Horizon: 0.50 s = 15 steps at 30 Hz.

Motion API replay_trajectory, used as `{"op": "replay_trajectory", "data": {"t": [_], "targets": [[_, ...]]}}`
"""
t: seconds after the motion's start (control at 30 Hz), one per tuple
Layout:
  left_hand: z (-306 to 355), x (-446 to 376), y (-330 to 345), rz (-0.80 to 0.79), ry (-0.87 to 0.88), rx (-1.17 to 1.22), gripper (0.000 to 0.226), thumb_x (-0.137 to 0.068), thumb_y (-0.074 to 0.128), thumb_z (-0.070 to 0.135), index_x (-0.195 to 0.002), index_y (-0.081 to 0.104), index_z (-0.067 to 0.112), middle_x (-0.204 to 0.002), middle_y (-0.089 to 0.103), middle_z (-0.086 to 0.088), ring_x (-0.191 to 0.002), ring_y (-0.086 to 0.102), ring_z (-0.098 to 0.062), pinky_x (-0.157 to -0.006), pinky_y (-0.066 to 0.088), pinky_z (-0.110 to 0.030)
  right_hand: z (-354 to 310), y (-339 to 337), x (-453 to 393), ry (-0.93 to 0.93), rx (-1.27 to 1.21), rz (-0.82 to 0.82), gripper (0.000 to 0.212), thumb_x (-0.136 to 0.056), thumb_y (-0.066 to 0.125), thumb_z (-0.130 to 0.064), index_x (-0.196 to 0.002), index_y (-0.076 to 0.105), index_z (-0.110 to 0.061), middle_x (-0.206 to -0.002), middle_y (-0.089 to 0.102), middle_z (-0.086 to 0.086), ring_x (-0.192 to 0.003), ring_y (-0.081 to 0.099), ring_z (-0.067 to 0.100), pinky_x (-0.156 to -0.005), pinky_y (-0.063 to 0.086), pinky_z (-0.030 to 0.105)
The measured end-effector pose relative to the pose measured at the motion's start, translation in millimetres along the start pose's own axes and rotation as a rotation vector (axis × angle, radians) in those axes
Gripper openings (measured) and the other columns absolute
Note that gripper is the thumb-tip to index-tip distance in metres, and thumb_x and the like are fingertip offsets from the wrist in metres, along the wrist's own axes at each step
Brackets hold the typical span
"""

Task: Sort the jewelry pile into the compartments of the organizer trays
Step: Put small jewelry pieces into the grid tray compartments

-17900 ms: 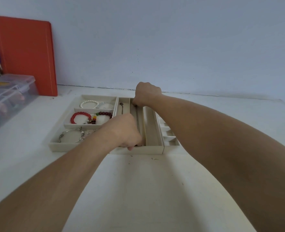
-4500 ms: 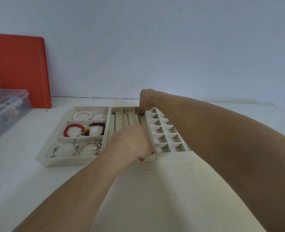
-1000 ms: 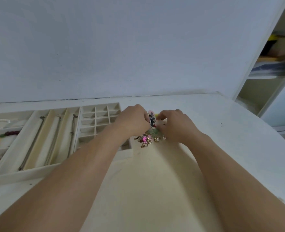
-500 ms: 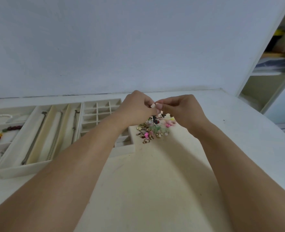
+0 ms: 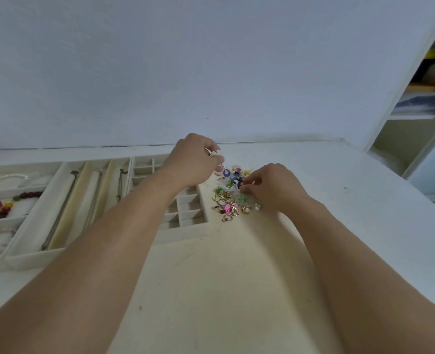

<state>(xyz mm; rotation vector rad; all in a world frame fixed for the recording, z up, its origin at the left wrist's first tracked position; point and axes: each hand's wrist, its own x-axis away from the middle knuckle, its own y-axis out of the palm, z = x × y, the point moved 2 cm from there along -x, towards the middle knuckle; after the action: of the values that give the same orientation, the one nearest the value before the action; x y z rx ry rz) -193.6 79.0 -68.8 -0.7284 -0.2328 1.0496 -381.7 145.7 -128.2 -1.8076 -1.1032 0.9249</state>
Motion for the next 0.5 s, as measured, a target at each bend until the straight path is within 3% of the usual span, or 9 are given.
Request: {"op": "replay_trajectory", "data": {"t": [0.07,0.17,0.3,0.5], "targets": [[-1.3,5.2,-8.8,-0.010,0.007,-0.019,0.009,-0.095,0.065,0.024,-0.104,0.065,0.021,-0.077,0.075,0.011,-0.088,0.067,-0.011,-0.081,0.049,-0.027,1.2,1.8,-0.7,0.004,0.018,-0.019,0.023,-0.083,0.074,-0.049,-0.102,0.077,-0.036,-0.086,0.066,-0.007,-0.090,0.058,0.016,-0.072,0.044,0.030],[-6.5,15.3,-27.6,0.018,-0.014,0.006,0.007,-0.095,0.065,0.021,-0.100,0.066,0.017,-0.079,0.076,0.008,-0.088,0.069,-0.013,-0.069,0.046,-0.023,2.0,3.7,-2.1,0.044,0.030,-0.057,0.032,-0.084,0.072,-0.052,-0.111,0.073,-0.035,-0.097,0.067,0.000,-0.096,0.060,0.020,-0.075,0.044,0.030],[-18.7,28.2,-50.8,0.078,-0.033,0.020,0.007,-0.095,0.063,0.017,-0.094,0.069,0.014,-0.080,0.077,0.004,-0.056,0.063,-0.001,-0.044,0.036,-0.013,-5.6,-2.1,1.4,0.072,-0.070,-0.060,0.028,-0.081,0.081,-0.042,-0.101,0.069,-0.028,-0.087,0.063,-0.007,-0.084,0.057,0.013,-0.062,0.039,0.026],[-52.4,38.5,-77.5,0.103,-0.075,-0.040,0.010,-0.100,0.057,0.021,-0.092,0.062,0.020,-0.078,0.075,0.009,-0.079,0.071,-0.012,-0.059,0.048,-0.025,-9.7,-21.0,18.4,0.096,-0.230,-0.025,0.020,-0.081,0.083,-0.030,-0.085,0.066,-0.021,-0.082,0.067,-0.004,-0.074,0.062,0.014,-0.057,0.040,0.022]]}}
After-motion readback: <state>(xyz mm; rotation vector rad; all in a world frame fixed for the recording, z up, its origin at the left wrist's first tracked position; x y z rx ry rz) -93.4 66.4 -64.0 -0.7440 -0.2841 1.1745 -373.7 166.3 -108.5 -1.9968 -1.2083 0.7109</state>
